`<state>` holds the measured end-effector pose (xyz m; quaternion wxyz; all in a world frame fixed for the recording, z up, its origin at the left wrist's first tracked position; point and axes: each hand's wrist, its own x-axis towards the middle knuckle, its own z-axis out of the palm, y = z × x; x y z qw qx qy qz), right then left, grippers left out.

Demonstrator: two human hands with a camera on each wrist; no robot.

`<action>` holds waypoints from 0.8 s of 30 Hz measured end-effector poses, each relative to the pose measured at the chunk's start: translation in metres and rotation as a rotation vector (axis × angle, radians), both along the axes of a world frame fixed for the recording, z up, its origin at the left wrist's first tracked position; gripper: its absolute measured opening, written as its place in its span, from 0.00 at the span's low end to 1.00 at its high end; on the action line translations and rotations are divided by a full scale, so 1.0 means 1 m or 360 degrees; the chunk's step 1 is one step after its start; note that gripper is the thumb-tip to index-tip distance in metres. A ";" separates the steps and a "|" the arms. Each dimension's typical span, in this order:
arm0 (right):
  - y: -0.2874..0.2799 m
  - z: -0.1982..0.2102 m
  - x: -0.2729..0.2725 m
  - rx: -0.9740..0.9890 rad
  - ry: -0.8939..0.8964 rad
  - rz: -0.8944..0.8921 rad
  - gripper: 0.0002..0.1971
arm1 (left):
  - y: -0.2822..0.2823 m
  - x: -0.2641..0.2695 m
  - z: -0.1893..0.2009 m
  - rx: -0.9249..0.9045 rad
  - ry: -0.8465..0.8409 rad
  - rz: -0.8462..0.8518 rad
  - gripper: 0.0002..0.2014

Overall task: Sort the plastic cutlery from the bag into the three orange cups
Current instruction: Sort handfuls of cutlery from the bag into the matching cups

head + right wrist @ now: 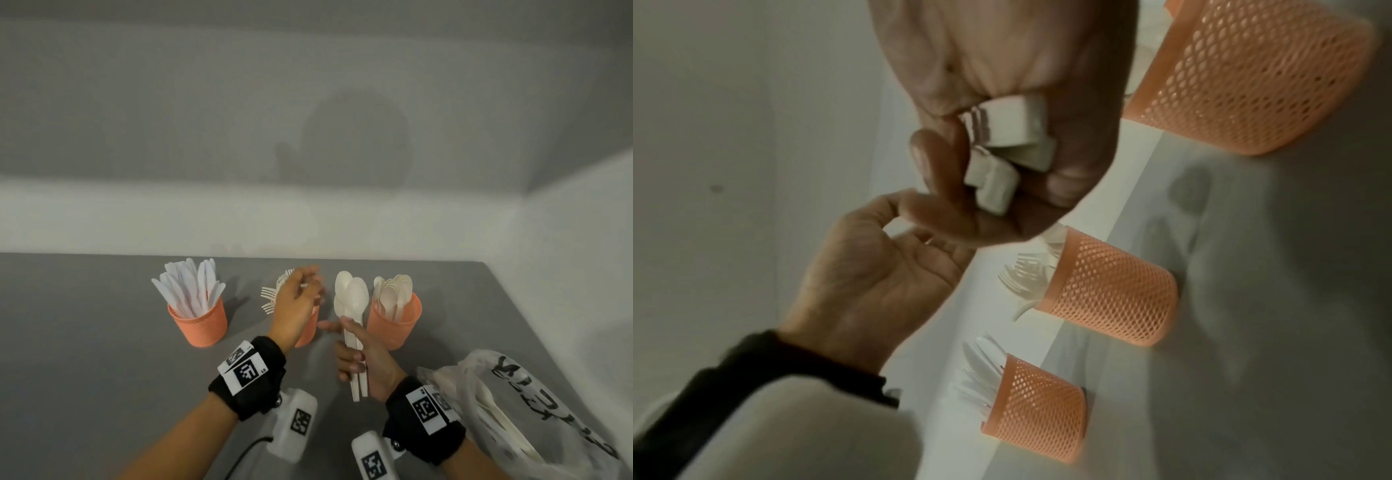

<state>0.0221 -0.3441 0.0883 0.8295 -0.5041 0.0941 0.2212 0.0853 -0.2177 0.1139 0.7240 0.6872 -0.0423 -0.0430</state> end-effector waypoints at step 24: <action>0.001 -0.004 -0.013 -0.0476 -0.0160 -0.0080 0.17 | -0.019 -0.027 -0.028 -0.0042 0.0089 0.0211 0.06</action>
